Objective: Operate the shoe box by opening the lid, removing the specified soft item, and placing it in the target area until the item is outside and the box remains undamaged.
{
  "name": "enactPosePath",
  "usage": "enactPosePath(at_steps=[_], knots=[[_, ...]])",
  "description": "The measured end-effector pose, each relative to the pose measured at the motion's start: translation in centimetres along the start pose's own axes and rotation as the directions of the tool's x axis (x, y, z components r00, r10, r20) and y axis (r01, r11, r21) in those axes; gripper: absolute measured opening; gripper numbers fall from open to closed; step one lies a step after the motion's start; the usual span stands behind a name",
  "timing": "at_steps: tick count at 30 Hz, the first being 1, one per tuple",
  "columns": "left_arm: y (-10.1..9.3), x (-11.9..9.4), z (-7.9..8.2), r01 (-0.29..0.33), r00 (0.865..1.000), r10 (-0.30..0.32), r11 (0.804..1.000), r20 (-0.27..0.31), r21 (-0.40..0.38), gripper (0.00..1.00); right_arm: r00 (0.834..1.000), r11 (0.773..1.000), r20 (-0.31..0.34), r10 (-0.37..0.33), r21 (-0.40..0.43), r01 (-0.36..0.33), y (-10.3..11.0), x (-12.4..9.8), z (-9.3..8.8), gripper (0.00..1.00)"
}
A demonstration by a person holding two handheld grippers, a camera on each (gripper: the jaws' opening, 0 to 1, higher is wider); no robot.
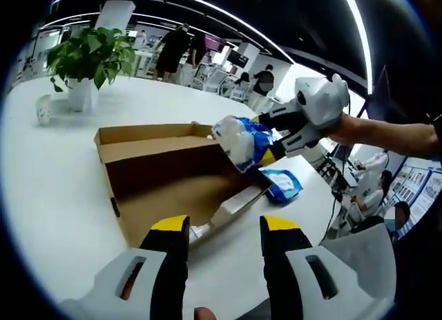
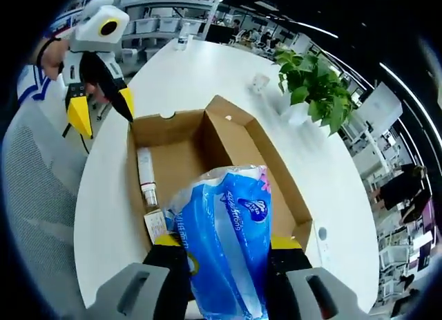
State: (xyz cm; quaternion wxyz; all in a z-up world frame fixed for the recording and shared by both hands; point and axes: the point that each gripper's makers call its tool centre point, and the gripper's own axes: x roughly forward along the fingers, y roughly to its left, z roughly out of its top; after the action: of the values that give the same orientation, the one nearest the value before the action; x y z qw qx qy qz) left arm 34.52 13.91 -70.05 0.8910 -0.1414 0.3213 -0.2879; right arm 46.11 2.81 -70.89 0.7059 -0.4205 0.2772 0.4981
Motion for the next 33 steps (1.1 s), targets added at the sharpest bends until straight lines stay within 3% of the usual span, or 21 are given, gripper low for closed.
enactPosePath(at_steps=[24, 33], knots=[[-5.1, 4.5, 0.4, 0.099, 0.993, -0.094, 0.992, -0.066, 0.079, 0.42, 0.992, 0.988, -0.115, -0.045, 0.139, 0.061, 1.0, -5.1, -12.3, 0.38], [-6.8, 5.8, 0.1, 0.124, 0.989, -0.115, 0.988, -0.091, 0.097, 0.42, 0.989, 0.980, -0.145, -0.044, 0.186, 0.071, 1.6, -6.8, -16.0, 0.38]])
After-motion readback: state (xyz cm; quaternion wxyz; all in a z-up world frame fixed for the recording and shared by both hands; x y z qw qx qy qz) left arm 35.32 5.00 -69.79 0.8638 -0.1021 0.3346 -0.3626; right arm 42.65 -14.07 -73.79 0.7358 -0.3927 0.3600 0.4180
